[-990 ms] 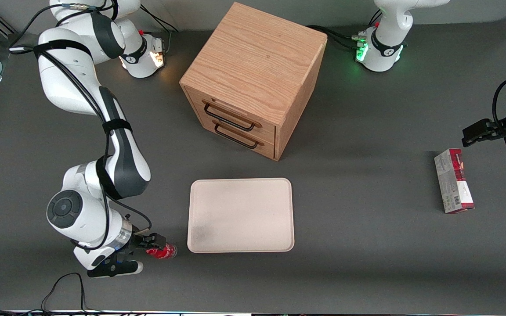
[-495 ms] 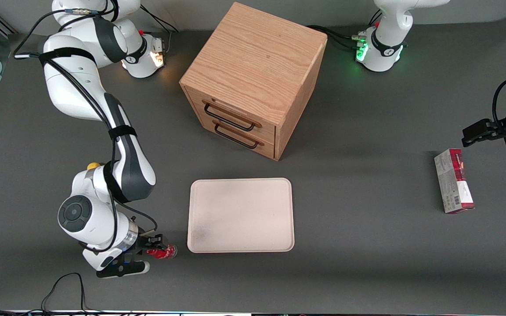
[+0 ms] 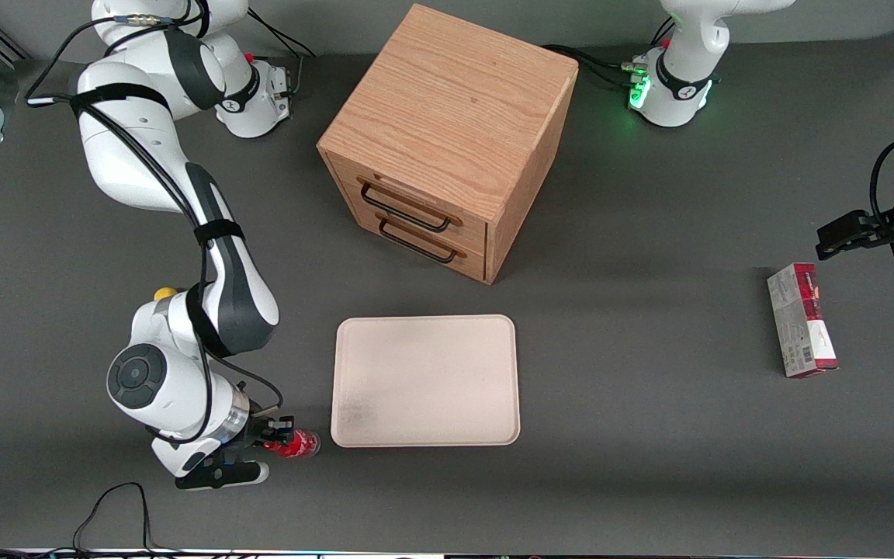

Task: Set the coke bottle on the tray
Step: 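Close the right gripper on the bottle cap and lift it, then carry the bottle onto the cream tray and lower it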

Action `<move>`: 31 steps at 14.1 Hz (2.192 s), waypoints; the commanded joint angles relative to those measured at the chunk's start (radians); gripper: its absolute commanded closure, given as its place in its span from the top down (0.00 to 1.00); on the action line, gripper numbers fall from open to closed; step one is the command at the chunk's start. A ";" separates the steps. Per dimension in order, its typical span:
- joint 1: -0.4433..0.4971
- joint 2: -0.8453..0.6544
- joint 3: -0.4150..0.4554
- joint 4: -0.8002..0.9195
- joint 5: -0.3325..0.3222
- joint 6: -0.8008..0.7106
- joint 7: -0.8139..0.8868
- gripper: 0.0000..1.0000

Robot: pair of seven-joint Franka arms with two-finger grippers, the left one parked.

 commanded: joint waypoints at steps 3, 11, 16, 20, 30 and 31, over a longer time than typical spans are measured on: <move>-0.015 -0.044 0.006 0.038 -0.015 -0.097 0.052 0.00; -0.029 -0.247 0.017 0.033 -0.016 -0.263 0.252 0.00; 0.057 -0.229 0.150 0.016 -0.211 -0.244 0.508 0.00; 0.063 -0.199 0.150 -0.023 -0.219 -0.184 0.500 0.00; 0.060 -0.077 0.149 -0.114 -0.256 0.019 0.448 0.00; 0.060 -0.074 0.149 -0.114 -0.256 0.032 0.448 0.19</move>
